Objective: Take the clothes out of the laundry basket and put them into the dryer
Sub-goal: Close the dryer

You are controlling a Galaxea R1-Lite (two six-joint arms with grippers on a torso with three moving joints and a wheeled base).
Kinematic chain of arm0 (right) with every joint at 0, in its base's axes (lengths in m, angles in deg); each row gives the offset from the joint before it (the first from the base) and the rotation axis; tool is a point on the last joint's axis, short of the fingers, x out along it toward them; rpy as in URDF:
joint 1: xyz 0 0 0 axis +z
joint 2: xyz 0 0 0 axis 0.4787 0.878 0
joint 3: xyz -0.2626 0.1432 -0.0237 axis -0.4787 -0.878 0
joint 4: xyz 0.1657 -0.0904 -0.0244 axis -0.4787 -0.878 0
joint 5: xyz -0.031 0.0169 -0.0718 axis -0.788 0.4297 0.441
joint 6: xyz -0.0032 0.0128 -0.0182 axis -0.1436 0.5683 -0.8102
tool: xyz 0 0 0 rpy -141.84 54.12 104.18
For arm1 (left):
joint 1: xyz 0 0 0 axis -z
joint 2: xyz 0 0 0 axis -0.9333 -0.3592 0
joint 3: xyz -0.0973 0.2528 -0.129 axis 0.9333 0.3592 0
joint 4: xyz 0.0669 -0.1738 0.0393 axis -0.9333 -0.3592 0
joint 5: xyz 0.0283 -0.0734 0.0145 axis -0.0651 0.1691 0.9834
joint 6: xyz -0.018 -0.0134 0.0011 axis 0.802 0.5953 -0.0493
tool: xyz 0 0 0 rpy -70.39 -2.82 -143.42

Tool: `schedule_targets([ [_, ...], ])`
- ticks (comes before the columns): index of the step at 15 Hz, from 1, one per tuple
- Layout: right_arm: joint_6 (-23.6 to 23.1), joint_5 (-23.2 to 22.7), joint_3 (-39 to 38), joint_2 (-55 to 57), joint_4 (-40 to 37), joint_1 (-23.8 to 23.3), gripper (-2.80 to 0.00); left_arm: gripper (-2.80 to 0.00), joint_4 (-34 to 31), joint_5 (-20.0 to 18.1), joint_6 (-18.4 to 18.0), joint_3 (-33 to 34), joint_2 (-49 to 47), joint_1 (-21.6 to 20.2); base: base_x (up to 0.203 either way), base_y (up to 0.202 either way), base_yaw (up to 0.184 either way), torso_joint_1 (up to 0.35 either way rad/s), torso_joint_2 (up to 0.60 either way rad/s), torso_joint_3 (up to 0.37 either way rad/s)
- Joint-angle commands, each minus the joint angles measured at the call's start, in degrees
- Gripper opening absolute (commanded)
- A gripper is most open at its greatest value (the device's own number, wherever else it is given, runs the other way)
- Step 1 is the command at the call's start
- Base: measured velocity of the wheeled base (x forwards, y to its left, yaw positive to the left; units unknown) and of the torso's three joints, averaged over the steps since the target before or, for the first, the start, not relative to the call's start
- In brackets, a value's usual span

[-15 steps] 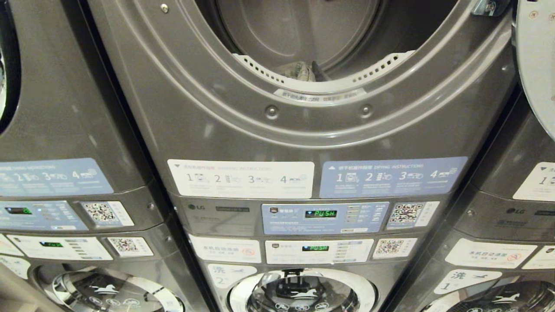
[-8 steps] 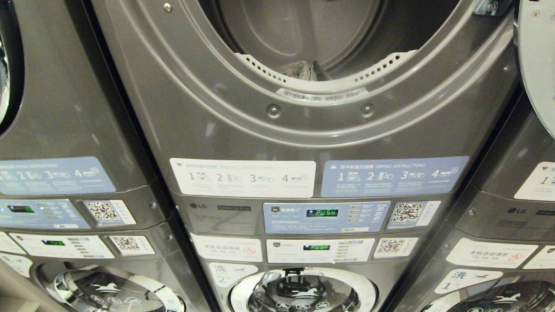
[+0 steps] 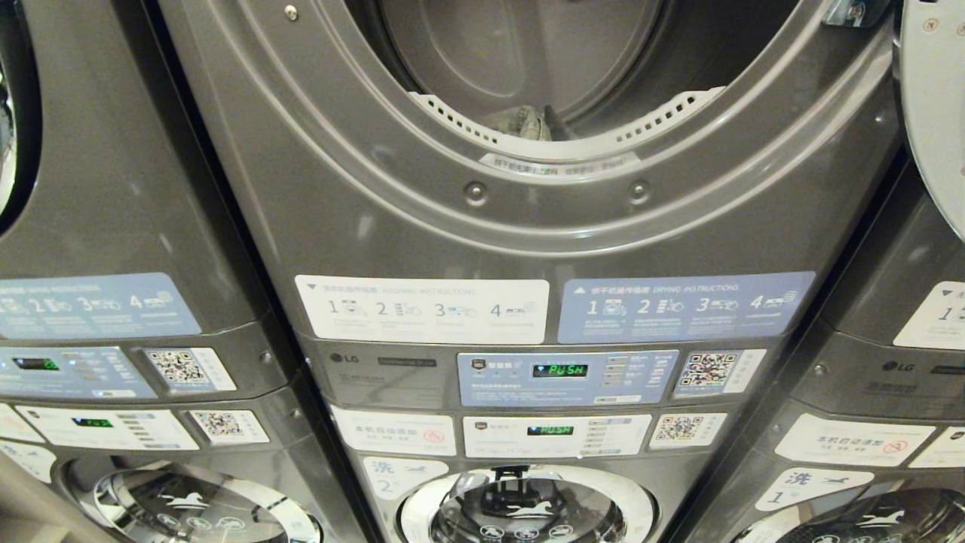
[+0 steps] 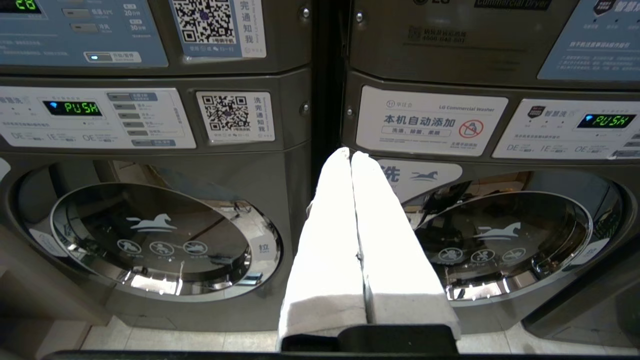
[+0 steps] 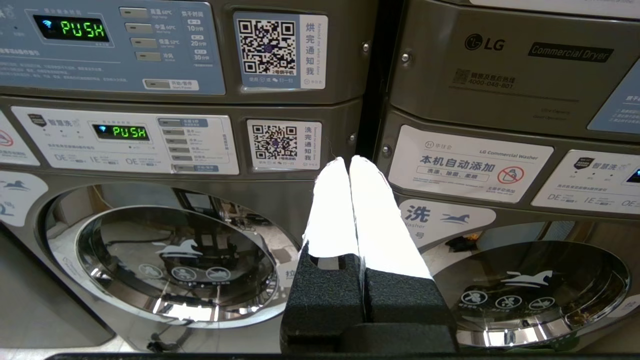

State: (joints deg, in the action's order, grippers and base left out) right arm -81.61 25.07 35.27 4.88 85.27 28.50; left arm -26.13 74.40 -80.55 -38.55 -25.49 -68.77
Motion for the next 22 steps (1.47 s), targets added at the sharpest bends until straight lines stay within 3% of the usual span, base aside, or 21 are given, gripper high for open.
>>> schedule_targets([
  [1, -0.12, -0.03, 0.0, -0.35, -0.02, 0.01, -2.8, -2.8, 0.37, -0.01, 0.02, 0.04, 0.2, -0.01, 0.0, 0.0, 0.0, 0.0, 0.0, 0.0],
  [14, 0.15, -0.03, 0.0, -0.35, 0.07, 0.01, -2.8, -2.8, 0.46, 0.08, 0.02, 0.13, 0.2, -0.01, -0.175, 0.0, 0.0, -0.002, 0.0, 0.004],
  [22, -0.29, -0.12, 0.0, -0.35, -0.02, 0.01, -2.8, -2.8, 0.11, -0.97, -2.97, 0.09, 0.2, -0.01, 0.0, 0.0, 0.0, 0.0, 0.0, 0.0],
])
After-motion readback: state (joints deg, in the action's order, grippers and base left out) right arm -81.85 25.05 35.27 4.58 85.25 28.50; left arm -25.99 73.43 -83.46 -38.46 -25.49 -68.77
